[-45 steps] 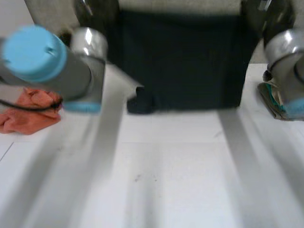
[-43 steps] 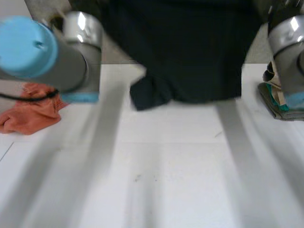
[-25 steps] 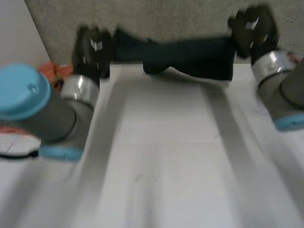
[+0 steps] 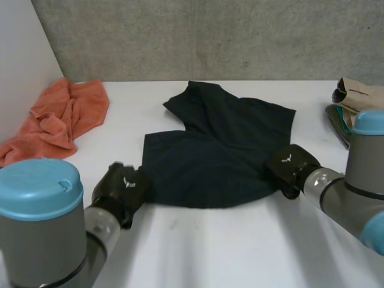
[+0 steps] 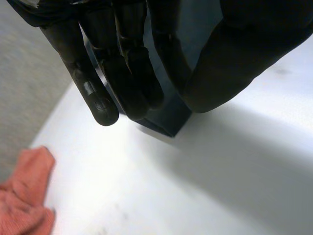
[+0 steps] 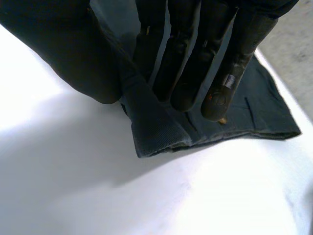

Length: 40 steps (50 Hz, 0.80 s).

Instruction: Fold the laundry.

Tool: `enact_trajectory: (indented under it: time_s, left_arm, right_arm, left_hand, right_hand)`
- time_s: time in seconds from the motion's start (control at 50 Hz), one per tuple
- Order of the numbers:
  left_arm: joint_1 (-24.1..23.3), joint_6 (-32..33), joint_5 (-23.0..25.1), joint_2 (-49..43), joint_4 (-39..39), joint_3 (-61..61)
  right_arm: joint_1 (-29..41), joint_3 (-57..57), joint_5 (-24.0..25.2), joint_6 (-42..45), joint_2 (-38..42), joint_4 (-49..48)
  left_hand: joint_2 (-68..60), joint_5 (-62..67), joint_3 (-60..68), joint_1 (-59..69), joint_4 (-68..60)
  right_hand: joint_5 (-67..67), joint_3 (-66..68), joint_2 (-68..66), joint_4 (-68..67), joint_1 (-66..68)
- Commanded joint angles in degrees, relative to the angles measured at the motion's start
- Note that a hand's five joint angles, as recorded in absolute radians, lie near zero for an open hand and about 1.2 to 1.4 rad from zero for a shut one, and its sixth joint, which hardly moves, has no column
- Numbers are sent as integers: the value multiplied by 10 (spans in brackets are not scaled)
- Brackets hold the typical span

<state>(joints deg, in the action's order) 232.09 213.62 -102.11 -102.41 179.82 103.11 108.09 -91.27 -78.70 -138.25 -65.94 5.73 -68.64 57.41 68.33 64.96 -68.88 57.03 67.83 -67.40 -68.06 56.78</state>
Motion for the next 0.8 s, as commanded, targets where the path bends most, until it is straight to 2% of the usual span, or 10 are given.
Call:
enact_trajectory:
  time_s: [0.02, 0.1, 0.2, 0.24, 0.28, 0.34, 0.36, 0.42, 0.56, 0.8]
  left_arm:
    - [-60, 0, -4, 40, -140, 36]
    - [-89, 0, -5, 44, -166, 37]
    - [-95, -4, 0, 46, -152, 19]
    - [-81, -4, -1, 46, -117, 2]
    - [-67, -1, 0, 46, -70, -8]
    - [-46, -2, 4, 45, -16, -13]
    - [-25, -1, 9, 43, 14, -11]
    - [-1, -5, 21, 38, 42, -2]
    - [22, -13, 91, -1, 47, 21]
    - [36, -96, 102, -69, 48, 9]
  right_arm:
    - [-9, -53, -19, 79, -61, 182]
    - [-10, -81, -34, 120, -75, 226]
    - [-14, -81, -30, 123, -77, 192]
    - [-21, -81, -27, 119, -77, 142]
    - [-24, -81, -30, 113, -77, 108]
    - [-25, -84, -30, 98, -76, 84]
    - [-26, -82, -29, 84, -76, 77]
    - [-28, -81, -23, 49, -75, 62]
    - [-40, -82, -25, -4, -72, 7]
    - [-45, -85, -30, -27, -61, -40]
  left_hand:
    - [-114, 126, 117, 150, -111]
    - [-114, 126, 117, 150, -111]
    - [-114, 126, 117, 150, -111]
    - [283, -271, -280, -246, 285]
    - [586, -574, -583, -550, 589]
    - [586, -574, -583, -550, 589]
    - [581, -569, -578, -544, 583]
    - [563, -550, -559, -526, 565]
    - [504, -491, -501, -467, 506]
    - [426, -414, -423, -389, 429]
  right_hand:
    - [130, 122, -126, -119, 232]
    - [130, 122, -126, -119, 232]
    - [130, 122, -126, -119, 232]
    - [130, 122, -126, -119, 232]
    - [130, 122, -126, -119, 232]
    - [130, 122, -126, -119, 232]
    - [130, 122, -126, -119, 232]
    - [130, 122, -126, -119, 232]
    - [130, 122, -126, -119, 232]
    - [130, 122, -126, -119, 232]
